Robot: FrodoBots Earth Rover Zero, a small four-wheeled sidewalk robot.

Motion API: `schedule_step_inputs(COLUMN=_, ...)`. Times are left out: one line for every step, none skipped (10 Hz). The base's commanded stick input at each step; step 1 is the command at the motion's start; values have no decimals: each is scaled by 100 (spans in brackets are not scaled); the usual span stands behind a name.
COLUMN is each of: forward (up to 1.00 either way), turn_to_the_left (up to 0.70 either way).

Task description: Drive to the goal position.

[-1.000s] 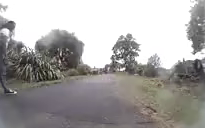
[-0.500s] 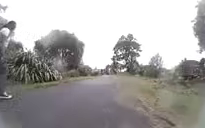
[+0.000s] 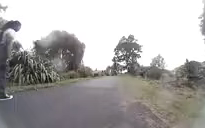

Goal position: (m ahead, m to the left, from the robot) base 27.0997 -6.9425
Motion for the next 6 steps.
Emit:
schedule_step_inputs(forward=85, turn_to_the_left=-13)
schedule_step_inputs(forward=85, turn_to_the_left=-34)
schedule_step_inputs(forward=85, turn_to_the_left=-34)
schedule_step_inputs(forward=85, turn_to_the_left=0)
schedule_step_inputs(forward=85, turn_to_the_left=0)
schedule_step_inputs(forward=85, turn_to_the_left=0)
